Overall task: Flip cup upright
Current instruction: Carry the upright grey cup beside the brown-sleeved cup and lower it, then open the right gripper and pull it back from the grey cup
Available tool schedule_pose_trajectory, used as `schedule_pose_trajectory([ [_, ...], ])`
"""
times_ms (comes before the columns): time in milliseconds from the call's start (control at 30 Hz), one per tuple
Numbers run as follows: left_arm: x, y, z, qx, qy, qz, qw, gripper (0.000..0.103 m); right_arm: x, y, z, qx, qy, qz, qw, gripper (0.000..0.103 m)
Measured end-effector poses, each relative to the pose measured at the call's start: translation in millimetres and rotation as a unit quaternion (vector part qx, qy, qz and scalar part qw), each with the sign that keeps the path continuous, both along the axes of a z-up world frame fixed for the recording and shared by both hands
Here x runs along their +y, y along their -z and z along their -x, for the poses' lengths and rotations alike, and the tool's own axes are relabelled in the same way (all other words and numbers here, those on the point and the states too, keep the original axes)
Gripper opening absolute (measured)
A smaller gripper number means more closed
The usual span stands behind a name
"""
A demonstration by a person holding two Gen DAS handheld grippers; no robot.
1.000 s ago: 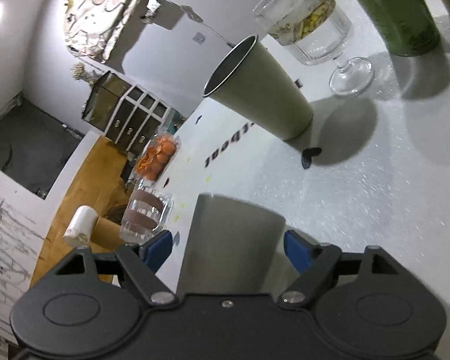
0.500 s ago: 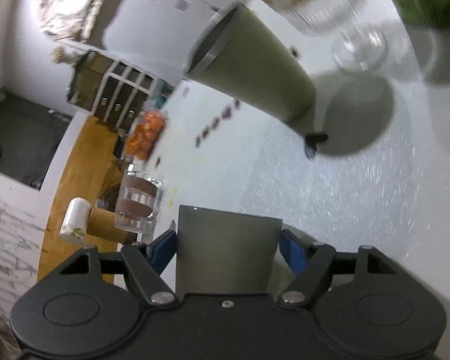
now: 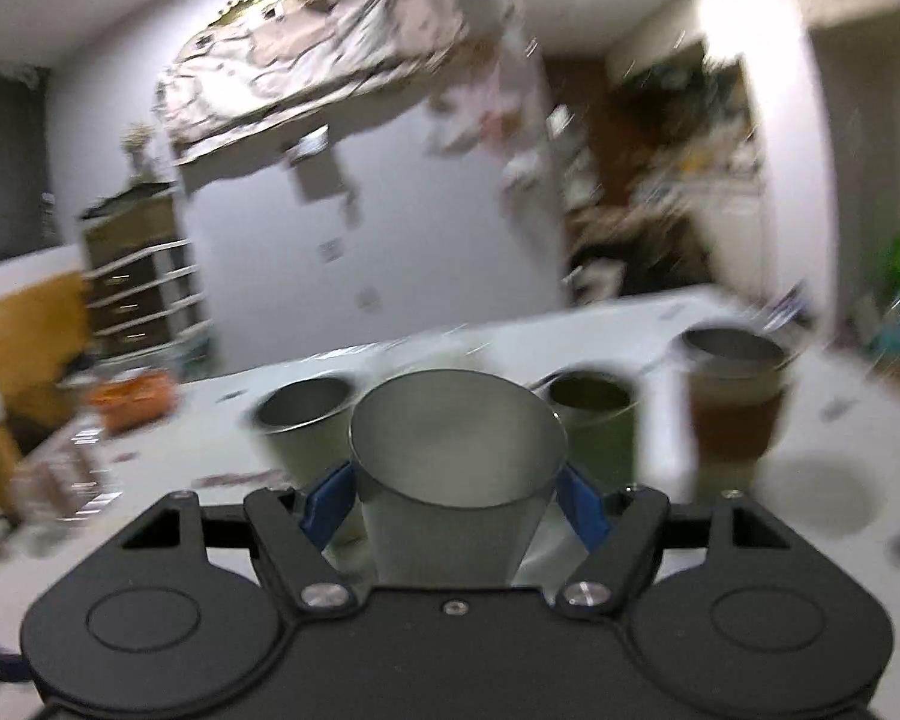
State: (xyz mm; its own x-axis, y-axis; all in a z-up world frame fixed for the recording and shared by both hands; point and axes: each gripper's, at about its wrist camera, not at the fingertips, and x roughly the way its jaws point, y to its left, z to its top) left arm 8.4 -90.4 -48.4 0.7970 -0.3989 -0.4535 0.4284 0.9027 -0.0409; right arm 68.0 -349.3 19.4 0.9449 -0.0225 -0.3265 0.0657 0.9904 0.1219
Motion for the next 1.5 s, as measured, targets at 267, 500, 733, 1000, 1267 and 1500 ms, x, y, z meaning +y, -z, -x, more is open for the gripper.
schedule_pose_trajectory([
  [267, -0.2, 1.0, -1.0, -0.001, 0.001, 0.001, 1.0, 0.096, -43.4, 4.2, -5.8, -0.022, 0.114, 0.089, 0.989, 0.074],
  [500, 2.9, 1.7, -2.8, 0.001, -0.006, 0.004, 1.0, 0.096, -69.6, 21.8, -12.5, -0.01, 0.167, 0.094, 0.981, 0.074],
  [733, 4.4, 2.8, -5.2, 0.002, -0.012, 0.006, 0.9999, 0.096, -71.4, 35.0, -10.3, -0.005, 0.174, 0.092, 0.98, 0.076],
  [1000, 7.5, -1.1, -9.3, -0.011, -0.024, 0.01, 0.9996, 0.096, -67.5, 28.5, 11.7, -0.013, 0.176, 0.062, 0.982, 0.09],
  [1267, 5.9, -20.3, -16.1, -0.048, -0.04, 0.019, 0.9979, 0.097, -40.9, 20.0, 59.7, -0.045, 0.142, 0.039, 0.988, 0.093],
  [1500, 3.7, -34.8, -16.5, -0.075, -0.047, 0.031, 0.9956, 0.099, -13.4, 23.0, 92.3, -0.065, 0.126, 0.041, 0.989, 0.096],
])
